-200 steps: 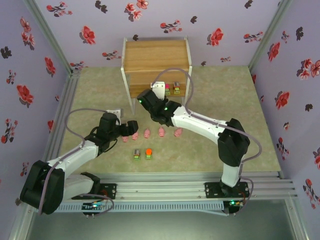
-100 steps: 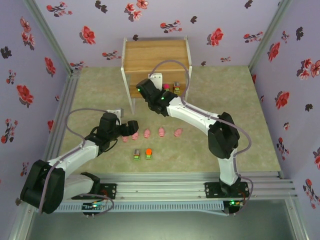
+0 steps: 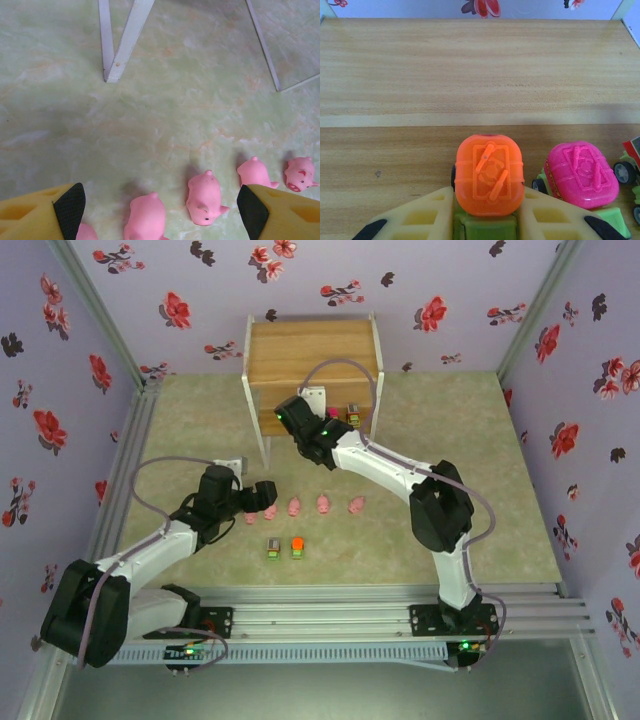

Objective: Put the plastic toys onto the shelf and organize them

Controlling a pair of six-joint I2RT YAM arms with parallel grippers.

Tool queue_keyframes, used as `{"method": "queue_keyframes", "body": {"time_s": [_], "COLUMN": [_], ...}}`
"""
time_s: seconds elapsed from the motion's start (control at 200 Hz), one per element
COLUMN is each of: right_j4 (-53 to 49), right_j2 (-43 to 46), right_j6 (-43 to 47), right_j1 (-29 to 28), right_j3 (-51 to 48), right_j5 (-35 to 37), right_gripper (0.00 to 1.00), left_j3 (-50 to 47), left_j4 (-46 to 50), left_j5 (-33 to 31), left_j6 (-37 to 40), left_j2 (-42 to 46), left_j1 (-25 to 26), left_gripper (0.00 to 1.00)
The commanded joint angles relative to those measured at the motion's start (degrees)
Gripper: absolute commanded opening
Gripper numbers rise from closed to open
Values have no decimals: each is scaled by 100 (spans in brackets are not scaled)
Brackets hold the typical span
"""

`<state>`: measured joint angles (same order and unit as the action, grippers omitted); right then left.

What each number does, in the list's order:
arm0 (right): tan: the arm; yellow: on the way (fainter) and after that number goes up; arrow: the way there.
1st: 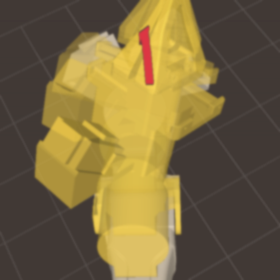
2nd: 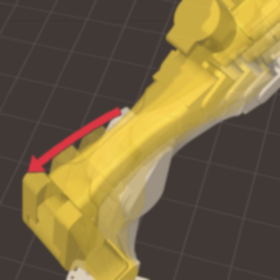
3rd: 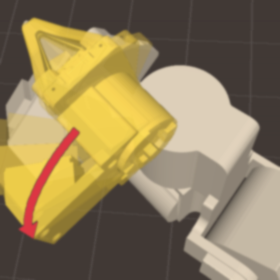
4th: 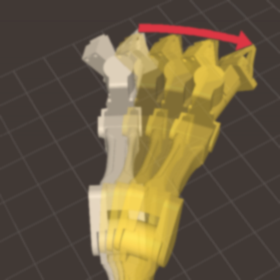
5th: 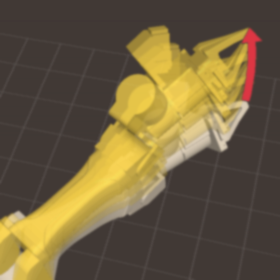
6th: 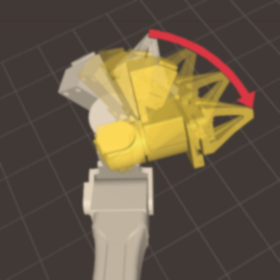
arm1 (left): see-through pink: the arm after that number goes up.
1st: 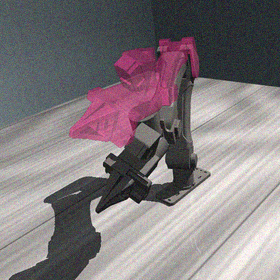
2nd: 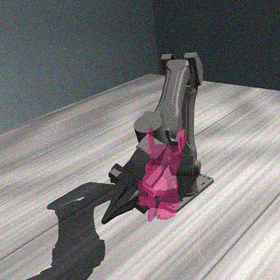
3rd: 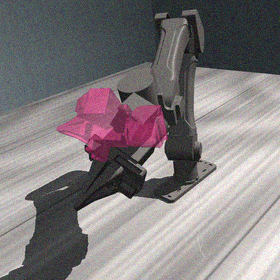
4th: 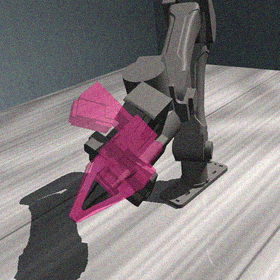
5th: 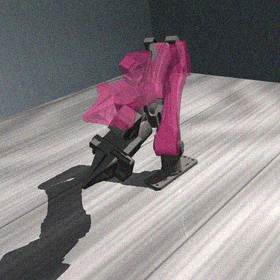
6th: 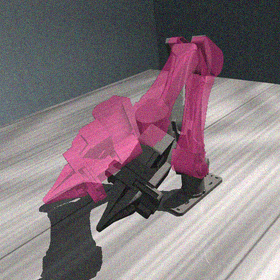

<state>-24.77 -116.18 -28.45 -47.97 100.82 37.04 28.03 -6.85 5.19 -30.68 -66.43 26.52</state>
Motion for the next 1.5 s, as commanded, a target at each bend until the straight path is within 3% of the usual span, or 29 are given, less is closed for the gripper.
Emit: {"method": "queue_keyframes", "body": {"time_s": [0.0,0.565,1.495], "right_j4": [-34,-54,87], "right_j2": [-150,-117,470], "right_j6": [120,208,356], "right_j1": [66,77,-56], "right_j3": [175,262,51], "right_j5": [50,-7,47], "right_gripper": [0,14,21], "left_j3": [149,160,174], "left_j4": [-124,-97,-71], "left_j5": [80,79,83], "left_j6": [9,18,35], "left_j2": [-34,-1,26], "left_j1": [34,33,33], "left_gripper": [84,84,84]}}
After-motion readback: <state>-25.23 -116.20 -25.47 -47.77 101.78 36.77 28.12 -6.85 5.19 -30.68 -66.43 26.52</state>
